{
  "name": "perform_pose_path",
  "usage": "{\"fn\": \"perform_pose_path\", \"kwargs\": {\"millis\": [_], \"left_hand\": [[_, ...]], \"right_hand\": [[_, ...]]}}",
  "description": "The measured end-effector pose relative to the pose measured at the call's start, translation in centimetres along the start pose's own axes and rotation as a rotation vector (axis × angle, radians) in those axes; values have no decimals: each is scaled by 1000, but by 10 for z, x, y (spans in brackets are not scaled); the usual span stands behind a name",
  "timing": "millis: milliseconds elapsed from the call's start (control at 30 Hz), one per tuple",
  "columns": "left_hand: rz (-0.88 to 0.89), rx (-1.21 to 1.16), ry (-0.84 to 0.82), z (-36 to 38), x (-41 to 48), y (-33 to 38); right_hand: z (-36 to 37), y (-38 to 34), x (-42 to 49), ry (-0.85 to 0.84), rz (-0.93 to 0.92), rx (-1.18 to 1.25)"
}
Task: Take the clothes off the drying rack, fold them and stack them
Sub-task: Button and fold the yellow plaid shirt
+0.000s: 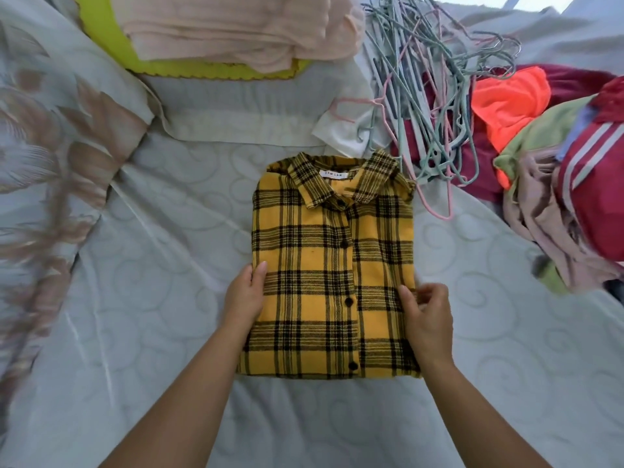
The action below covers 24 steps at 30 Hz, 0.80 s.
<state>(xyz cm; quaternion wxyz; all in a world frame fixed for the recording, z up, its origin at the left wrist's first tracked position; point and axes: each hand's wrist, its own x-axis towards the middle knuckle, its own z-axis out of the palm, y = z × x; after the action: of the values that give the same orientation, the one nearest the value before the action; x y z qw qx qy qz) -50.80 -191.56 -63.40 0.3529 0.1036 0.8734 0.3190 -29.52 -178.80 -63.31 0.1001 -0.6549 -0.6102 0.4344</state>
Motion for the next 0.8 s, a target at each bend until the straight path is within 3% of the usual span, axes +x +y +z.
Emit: {"fn": "perform_pose_path", "kwargs": {"millis": [133,267,333,433,533,700,800], "left_hand": [[-97,-69,-68,9,-8,-6],[-38,116,-3,11,-4,-1],[-100,-78,1,8,12,8],[-385,-456,-163,2,31,28],[-520,-562,-285,-4,35,39],[-383,-597,-273,-22,20,39],[-220,-671,-271,-42,2,52]], "right_hand": [[-6,10,-2,-47,11,-26],[-10,11,6,-95,-32,-112],[-8,-3,19,-155,-15,-2],[1,-35,45,-300,174,189],[4,-55,64,-453,377,379],[-17,-68,49,-661,463,459],[-31,-79,31,-646,392,567]]}}
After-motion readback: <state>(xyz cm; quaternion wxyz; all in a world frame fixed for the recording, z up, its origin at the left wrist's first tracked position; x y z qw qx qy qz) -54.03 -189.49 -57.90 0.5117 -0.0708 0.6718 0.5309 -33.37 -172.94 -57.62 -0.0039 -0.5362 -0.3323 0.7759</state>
